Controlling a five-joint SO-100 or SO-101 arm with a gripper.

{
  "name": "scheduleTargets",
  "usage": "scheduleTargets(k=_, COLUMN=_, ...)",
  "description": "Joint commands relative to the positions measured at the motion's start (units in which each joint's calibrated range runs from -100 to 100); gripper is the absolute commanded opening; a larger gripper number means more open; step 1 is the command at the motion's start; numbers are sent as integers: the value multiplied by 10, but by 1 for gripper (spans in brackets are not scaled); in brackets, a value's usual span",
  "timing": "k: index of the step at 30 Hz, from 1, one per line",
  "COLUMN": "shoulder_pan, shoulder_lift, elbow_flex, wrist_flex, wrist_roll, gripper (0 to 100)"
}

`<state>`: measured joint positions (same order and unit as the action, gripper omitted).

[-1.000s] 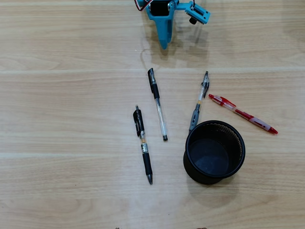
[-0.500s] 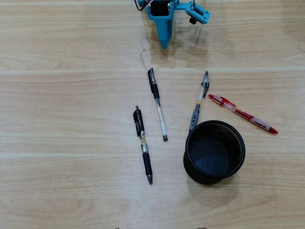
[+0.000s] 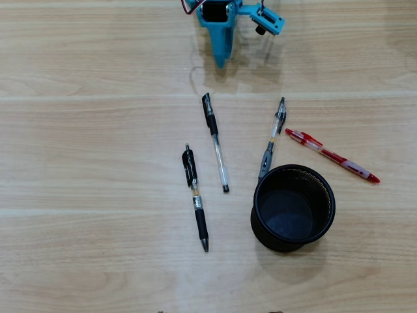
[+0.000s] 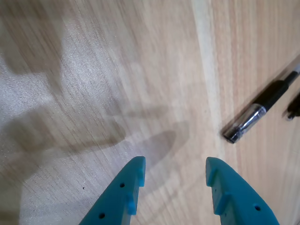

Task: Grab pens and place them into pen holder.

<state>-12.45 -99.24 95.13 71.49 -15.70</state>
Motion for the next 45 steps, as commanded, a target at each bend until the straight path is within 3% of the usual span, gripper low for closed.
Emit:
scheduleTargets(k=1, shoulder_pan=8, shoulder_lift=-3, elbow_flex=-12, wrist_flex=26, wrist_roll=0, gripper=15)
scheduleTargets(k=27, shoulder_pan=-13, shoulder_lift=6, elbow_flex=-13, wrist_flex=14, wrist_roll=0, gripper=15)
scheduleTargets(k=32, shoulder_pan=-38, shoulder_lift=120, elbow_flex=-36, wrist_flex=-115, wrist_roll=-26, gripper=16)
scheduleTargets(k=35, shoulder_pan=-33, shoulder_lift=275, elbow_flex=-124, wrist_flex=-222, wrist_roll=-47, gripper=16)
scheduleTargets(k=39, shoulder_pan=-13, shoulder_lift=555, elbow_flex=-371, wrist_flex=-309, wrist_roll=-68, gripper=21)
scheduleTargets(k=42, shoulder_pan=22, shoulder_lift=768, elbow_flex=-612, wrist_flex=-282, wrist_roll=-97, gripper=29)
scheduleTargets(k=45, shoulder_pan=59, shoulder_lift=951, elbow_flex=-846, wrist_flex=-185, wrist_roll=-143, gripper=30)
